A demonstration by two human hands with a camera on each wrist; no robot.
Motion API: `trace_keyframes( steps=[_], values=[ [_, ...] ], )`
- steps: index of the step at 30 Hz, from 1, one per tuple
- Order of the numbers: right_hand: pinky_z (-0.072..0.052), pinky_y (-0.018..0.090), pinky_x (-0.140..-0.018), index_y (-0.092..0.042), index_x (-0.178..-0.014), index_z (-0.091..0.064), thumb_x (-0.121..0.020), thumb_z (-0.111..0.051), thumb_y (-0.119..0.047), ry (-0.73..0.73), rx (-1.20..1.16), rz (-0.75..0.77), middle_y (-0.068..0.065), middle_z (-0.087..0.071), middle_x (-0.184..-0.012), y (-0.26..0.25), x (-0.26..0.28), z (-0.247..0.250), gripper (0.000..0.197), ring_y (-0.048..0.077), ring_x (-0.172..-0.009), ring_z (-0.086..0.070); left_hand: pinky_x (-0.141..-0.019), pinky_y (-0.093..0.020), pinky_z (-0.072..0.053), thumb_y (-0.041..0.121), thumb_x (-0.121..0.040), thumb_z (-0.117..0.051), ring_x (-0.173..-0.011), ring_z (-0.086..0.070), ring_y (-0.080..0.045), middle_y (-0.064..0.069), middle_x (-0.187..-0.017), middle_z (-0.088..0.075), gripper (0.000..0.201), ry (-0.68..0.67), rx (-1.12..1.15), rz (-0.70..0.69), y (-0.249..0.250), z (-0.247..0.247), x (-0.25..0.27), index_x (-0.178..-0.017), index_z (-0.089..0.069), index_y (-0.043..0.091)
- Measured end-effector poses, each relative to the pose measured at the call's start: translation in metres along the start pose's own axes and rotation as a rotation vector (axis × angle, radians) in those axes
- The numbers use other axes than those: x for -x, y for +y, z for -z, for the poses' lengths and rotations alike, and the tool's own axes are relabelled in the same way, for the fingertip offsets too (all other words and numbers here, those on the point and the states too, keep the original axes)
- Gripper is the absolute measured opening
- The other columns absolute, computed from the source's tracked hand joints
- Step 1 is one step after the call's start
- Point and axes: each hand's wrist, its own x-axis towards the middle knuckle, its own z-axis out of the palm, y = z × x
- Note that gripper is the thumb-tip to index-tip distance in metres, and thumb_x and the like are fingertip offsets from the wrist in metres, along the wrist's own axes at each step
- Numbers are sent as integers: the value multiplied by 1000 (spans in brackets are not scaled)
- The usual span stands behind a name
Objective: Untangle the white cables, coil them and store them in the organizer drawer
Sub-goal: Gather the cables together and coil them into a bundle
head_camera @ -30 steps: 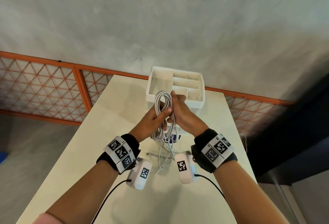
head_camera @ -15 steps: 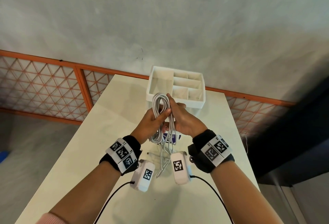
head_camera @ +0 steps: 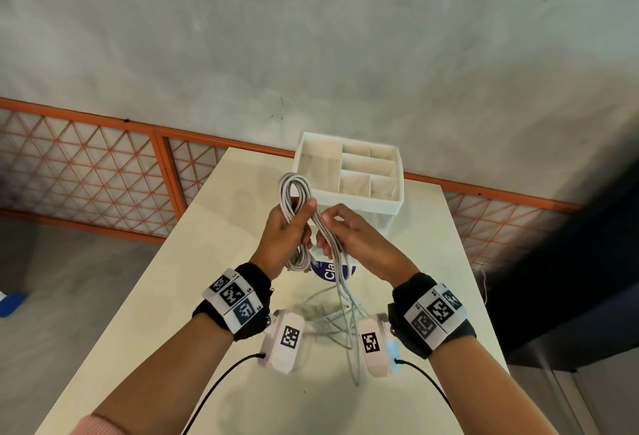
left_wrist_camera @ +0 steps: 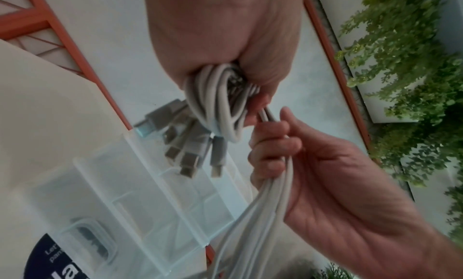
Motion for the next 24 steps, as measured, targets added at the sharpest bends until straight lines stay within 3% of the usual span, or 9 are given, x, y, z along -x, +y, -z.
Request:
trace_keyframes(
  steps=[2, 4, 10, 16, 20, 24],
  values=[
    [-50, 28, -69, -2, -115, -51, -100, -44, -17, 6, 34, 87, 7, -67, -86, 0, 1, -1, 23, 16, -68, -59, -42, -21, -34, 27, -98, -50, -40, -37, -13, -5, -46, -44, 36, 91, 27, -17, -4, 1, -4, -70, -51, 3],
    [-49, 26, -67, -4, -125, -53, -99, -44, -11, -28, -25, 110, 7, -68, -92, -3, 2, -2, 28, 14, -68, -58, -40, -21, -32, 28, -99, -49, -40, -36, -14, -11, -51, -43, 36, 166, 57, -41, -7, 2, -8, -76, -52, 0],
    [-44, 19, -56, -21, -140, -44, -101, -41, -14, -155, 8, 54, 0, -53, -81, -19, -1, -11, 40, 9, -60, -43, -35, -22, -35, 28, -101, -43, -34, -41, -15, -5, -52, -45, 22, 286, 189, -13, -3, -5, -13, -87, -43, 11],
    [-47, 24, -59, -28, -147, -30, -102, -36, -21, -212, 352, 46, -1, -49, -74, -32, -6, -11, 46, 11, -57, -45, -58, -32, -41, 39, -96, -50, -62, -46, -20, -3, -67, -45, 25, 292, 305, 135, -6, -2, -19, -79, -49, 21],
    [-51, 20, -59, -30, -147, -30, -103, -35, -25, -209, 493, 33, 1, -56, -73, -32, -7, -16, 45, 9, -52, -54, -51, -30, -44, 36, -91, -59, -59, -49, -27, -10, -69, -48, 24, 221, 339, 149, -15, -1, -18, -87, -49, 14],
    [-50, 21, -66, -31, -150, -21, -103, -35, -25, -220, 554, 25, 0, -56, -77, -27, -7, -18, 49, 11, -56, -55, -46, -30, -42, 28, -94, -55, -57, -44, -28, -11, -63, -43, 26, 275, 311, 155, -19, -1, -20, -73, -46, 16]
  ],
)
